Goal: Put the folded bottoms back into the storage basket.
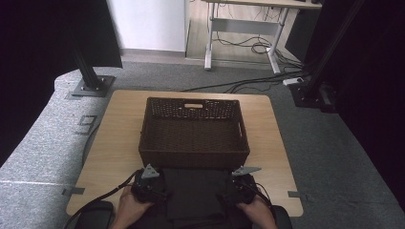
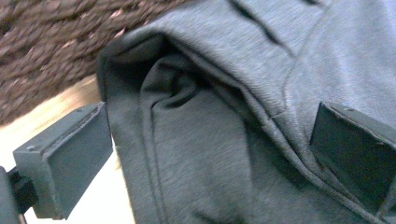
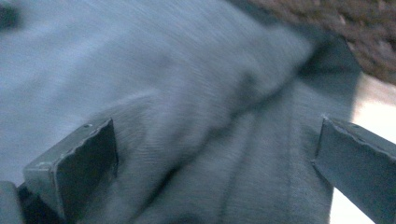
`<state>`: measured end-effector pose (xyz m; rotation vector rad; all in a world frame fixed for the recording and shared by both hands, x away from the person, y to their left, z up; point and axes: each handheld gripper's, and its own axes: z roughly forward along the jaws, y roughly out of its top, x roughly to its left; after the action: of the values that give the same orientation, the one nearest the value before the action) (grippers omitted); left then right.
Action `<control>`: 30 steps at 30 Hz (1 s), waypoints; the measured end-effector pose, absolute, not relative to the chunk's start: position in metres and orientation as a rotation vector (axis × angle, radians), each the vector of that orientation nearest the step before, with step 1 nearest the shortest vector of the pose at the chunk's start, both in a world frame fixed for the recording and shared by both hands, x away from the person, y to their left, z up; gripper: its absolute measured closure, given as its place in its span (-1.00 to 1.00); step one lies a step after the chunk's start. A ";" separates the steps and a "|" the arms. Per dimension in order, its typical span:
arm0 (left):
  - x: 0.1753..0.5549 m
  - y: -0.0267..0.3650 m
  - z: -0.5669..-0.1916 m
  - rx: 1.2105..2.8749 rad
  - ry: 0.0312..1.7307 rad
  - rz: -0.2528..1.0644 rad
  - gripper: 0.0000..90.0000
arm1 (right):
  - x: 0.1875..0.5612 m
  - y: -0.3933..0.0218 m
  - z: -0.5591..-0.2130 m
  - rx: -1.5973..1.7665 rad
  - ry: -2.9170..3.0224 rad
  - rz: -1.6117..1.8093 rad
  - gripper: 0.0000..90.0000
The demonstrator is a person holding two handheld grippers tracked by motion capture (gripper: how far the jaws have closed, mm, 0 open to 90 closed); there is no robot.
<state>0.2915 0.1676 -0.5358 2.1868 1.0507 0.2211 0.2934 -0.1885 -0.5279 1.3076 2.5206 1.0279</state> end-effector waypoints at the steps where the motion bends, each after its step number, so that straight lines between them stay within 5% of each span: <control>1: 0.291 0.168 -0.537 2.179 1.060 0.211 -1.00 | 0.294 -0.189 -0.532 1.322 2.506 0.973 -1.00; 14: 0.288 0.168 -0.541 2.161 1.085 0.134 -1.00 | 0.292 -0.181 -0.538 1.365 2.611 1.121 -1.00; 21: 0.283 0.148 -0.540 2.204 1.008 0.139 -0.83 | 0.294 -0.169 -0.534 1.352 2.651 1.113 -0.69; 30: 0.285 0.145 -0.537 2.185 0.969 0.062 -0.11 | 0.300 -0.171 -0.539 1.373 2.715 1.262 0.16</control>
<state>0.2854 0.1449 -0.5370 2.1852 0.9695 0.0617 0.3004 -0.1707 -0.5394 1.3725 2.7148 1.2615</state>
